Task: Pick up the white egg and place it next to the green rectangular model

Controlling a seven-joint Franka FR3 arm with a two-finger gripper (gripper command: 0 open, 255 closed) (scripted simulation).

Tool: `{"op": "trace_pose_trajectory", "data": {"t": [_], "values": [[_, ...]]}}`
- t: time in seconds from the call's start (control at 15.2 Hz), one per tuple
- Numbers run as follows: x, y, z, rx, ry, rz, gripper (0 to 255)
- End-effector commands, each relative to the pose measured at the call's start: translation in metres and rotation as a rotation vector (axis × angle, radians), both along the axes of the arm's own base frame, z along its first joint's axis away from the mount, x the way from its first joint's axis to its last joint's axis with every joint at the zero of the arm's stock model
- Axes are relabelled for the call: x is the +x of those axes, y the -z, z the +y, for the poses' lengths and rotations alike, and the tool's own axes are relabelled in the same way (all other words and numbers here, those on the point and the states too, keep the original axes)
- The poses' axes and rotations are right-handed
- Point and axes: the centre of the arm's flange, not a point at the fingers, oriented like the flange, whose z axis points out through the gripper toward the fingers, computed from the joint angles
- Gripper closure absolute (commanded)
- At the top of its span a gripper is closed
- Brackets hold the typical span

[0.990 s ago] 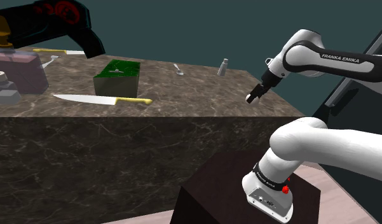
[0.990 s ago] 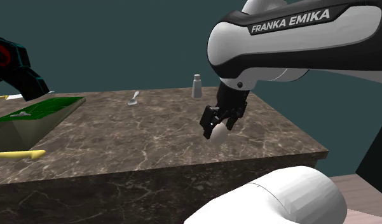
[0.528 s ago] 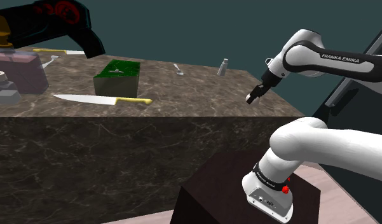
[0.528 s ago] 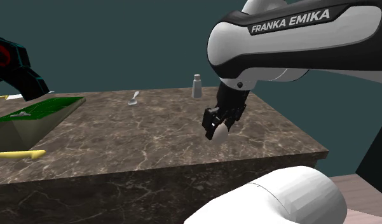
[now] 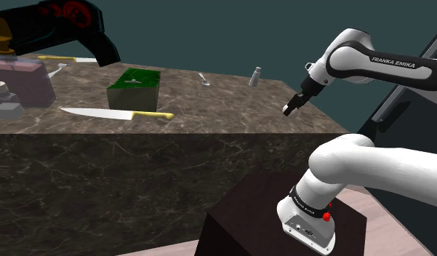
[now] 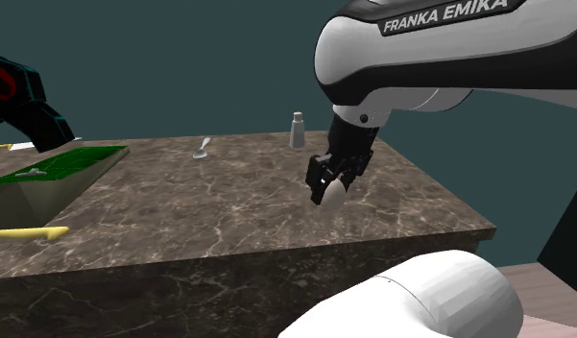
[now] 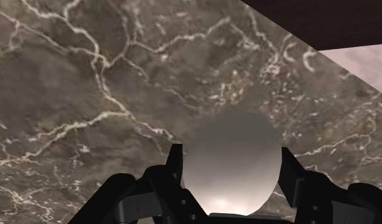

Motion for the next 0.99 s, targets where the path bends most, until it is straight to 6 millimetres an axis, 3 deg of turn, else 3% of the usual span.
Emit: {"op": "trace_pose_trajectory", "data": {"t": [0.0,0.92], "values": [[0.0,-0.012,0.001,0.0,0.0,0.0,255],[0.0,-0.086,0.001,0.0,0.0,0.0,255]]}}
